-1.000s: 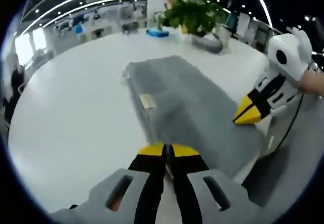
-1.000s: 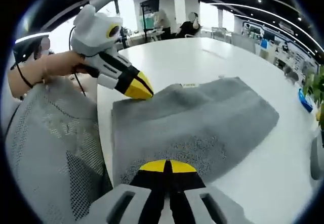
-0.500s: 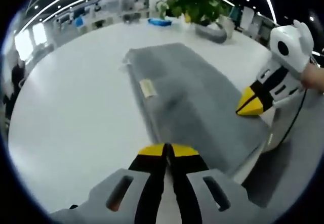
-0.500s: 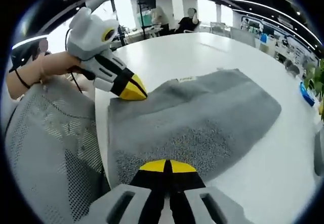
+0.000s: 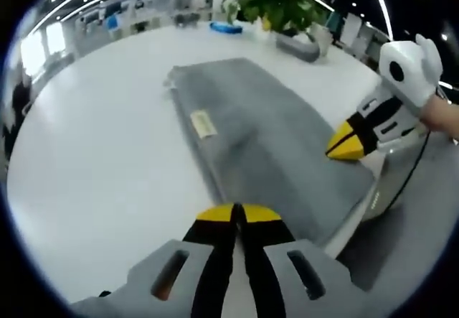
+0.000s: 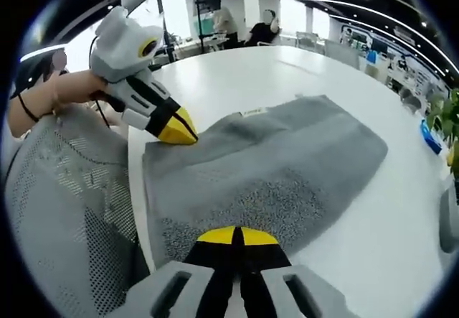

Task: Open the folded towel by lifting each exposed corner and separating the folded layers until the towel lies flat within the target outline without major curled edges

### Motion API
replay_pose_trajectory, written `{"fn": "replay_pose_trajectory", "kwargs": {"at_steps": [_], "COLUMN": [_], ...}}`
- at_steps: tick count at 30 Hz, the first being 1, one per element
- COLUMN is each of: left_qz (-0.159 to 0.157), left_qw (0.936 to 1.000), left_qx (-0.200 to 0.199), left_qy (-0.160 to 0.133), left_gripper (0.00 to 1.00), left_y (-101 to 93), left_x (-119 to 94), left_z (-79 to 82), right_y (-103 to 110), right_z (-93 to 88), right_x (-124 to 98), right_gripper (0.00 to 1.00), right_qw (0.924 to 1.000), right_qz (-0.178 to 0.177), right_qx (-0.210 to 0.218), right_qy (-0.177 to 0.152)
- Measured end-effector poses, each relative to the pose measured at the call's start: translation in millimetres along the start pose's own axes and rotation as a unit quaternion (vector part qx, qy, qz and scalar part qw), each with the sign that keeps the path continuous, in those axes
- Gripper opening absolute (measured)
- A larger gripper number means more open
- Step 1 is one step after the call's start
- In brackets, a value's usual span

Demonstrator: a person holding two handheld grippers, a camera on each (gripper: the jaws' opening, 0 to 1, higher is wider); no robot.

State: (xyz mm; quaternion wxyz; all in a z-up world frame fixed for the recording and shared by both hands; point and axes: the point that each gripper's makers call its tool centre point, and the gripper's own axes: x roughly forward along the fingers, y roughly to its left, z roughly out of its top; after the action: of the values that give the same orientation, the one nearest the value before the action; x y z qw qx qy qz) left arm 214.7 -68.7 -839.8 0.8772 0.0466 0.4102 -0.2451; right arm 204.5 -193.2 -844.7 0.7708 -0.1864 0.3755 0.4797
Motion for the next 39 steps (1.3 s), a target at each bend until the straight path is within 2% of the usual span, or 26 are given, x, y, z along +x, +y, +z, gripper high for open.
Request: {"fn": "replay_pose_trajectory", "kwargs": {"at_steps": [6, 10, 17, 22, 24, 26, 28, 31, 33, 36, 37, 39], "left_qz": [-0.008, -0.006, -0.004, 0.004, 0.005, 0.009, 0.014, 0.04, 0.06, 0.054, 0.047, 0.048], "left_qw": [1.0, 0.9996, 0.9998, 0.999, 0.9987, 0.9986, 0.999, 0.9983, 0.9974, 0.9939, 0.9908, 0.9867], "left_qx": [0.0, 0.027, 0.021, 0.044, 0.051, 0.052, 0.042, 0.038, 0.004, -0.066, -0.097, -0.127], "left_qy": [0.001, -0.003, -0.002, 0.0, 0.002, 0.005, 0.002, -0.019, -0.04, -0.069, -0.082, -0.09], "left_gripper": [0.03, 0.03, 0.03, 0.03, 0.03, 0.03, 0.03, 0.03, 0.03, 0.04, 0.03, 0.03], "left_y": [-3.3, -4.7, -3.6, -4.9, -4.7, -2.7, 0.9, 14.5, 27.9, 34.5, 37.2, 42.2], "left_x": [0.9, 1.5, 1.6, 0.9, -0.4, -2.5, -5.0, -7.3, -9.9, -13.2, -14.9, -18.2], "left_z": [-0.3, -0.1, -0.3, -0.2, 0.6, 1.7, 4.6, 14.2, 23.3, 32.5, 36.1, 35.8], "right_y": [-4.4, -5.0, -4.3, -4.1, -4.2, -7.8, -12.2, -18.0, -22.9, -26.1, -27.1, -26.5], "right_z": [-0.6, -0.4, -0.9, -0.3, 1.1, 8.6, 31.2, 50.1, 67.5, 85.4, 94.2, 106.9], "right_x": [-0.6, -0.1, -0.5, -1.7, -3.7, -8.2, -15.0, -17.6, -12.0, -2.4, 3.0, 14.1], "right_gripper": [0.0, 0.0, 0.0, 0.0, 0.0, 0.0, 0.0, 0.0, 0.0, 0.02, 0.02, 0.02], "right_qw": [0.9999, 0.9998, 0.9996, 0.9995, 0.9999, 0.9997, 0.9983, 0.9971, 0.9965, 0.996, 0.9958, 0.996], "right_qz": [-0.01, -0.013, -0.021, -0.019, -0.014, -0.02, -0.031, -0.044, -0.05, -0.054, -0.055, -0.05], "right_qx": [-0.007, -0.011, -0.017, -0.023, -0.008, 0.012, 0.004, 0.002, -0.007, -0.018, -0.023, -0.028], "right_qy": [0.003, 0.006, 0.008, 0.009, 0.006, -0.01, -0.049, -0.062, -0.066, -0.069, -0.07, -0.068]}}
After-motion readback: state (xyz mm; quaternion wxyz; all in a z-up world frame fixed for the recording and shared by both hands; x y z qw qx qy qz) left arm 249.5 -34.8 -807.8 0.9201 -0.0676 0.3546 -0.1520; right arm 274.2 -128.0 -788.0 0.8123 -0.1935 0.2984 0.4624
